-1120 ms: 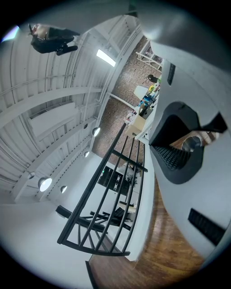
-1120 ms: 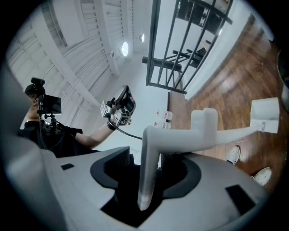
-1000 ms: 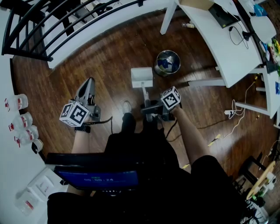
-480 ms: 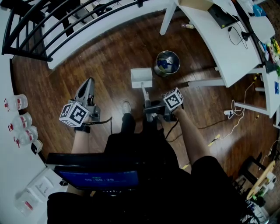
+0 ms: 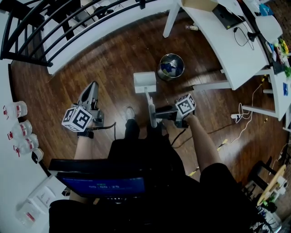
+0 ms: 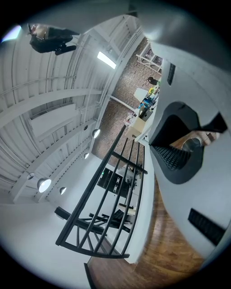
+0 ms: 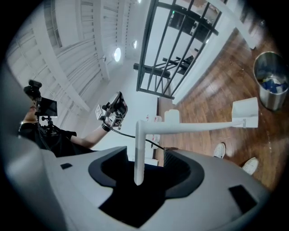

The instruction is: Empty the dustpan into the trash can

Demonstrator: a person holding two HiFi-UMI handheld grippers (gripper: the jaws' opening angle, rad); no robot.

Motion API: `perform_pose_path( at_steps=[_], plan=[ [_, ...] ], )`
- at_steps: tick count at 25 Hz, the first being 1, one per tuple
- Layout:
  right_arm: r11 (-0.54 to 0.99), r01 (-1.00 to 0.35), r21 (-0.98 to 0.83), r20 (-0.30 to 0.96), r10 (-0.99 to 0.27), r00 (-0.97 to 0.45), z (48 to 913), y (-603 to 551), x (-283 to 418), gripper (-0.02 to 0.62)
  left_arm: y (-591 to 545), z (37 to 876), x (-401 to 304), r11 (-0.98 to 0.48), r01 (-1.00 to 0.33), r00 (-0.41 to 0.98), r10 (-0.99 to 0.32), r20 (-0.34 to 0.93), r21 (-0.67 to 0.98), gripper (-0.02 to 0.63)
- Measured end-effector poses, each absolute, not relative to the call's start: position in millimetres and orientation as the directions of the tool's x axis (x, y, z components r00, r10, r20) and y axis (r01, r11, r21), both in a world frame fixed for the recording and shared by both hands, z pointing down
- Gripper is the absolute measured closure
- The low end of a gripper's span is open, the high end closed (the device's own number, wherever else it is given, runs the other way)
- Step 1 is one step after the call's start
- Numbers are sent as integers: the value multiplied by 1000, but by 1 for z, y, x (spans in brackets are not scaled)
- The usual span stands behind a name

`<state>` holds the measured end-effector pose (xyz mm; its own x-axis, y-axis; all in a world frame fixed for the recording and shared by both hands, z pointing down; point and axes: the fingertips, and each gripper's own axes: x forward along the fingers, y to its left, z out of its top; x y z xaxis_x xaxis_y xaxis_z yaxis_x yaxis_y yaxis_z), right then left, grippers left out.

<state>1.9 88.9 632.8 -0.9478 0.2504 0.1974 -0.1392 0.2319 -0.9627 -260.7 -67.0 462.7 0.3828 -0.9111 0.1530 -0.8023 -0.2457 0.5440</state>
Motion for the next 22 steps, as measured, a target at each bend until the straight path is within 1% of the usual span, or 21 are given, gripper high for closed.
perform_pose_path(
  at_steps=[3,7,8,11,12,13,14,15,19,22],
  plan=[
    [243,-195,-950,248,212,-945,636,91,28,336,-70,461,-259,-255,-802,390,-909,149,541,604],
    [277,-235,-932,268,87,-959,625,79,63,338,-75,459,-251,-277,-800,405,-904,139,532,604],
    [295,-249,-922,275,49,-960,621,74,71,362,-76,458,-248,-286,-801,411,-901,135,526,604],
    [370,-289,-883,287,-64,-956,602,59,87,468,-78,451,-234,-330,-806,440,-889,124,492,604],
    [404,-296,-866,280,-97,-955,591,54,90,489,-79,448,-228,-348,-808,452,-884,120,476,604],
    [443,-301,-844,273,-129,-953,578,49,91,491,-79,443,-222,-367,-810,464,-878,116,457,604],
    [485,-310,-817,266,-159,-951,564,44,91,517,-79,438,-217,-387,-813,475,-873,112,436,604],
    [530,-322,-784,264,-185,-947,550,40,89,526,-80,432,-211,-407,-814,487,-867,107,414,604],
    [690,-380,-617,284,-255,-924,497,29,74,526,-81,407,-195,-467,-807,523,-849,72,361,604],
    [755,-428,-496,284,-325,-902,459,21,64,529,-80,386,-187,-490,-795,535,-844,34,357,604]
  ],
)
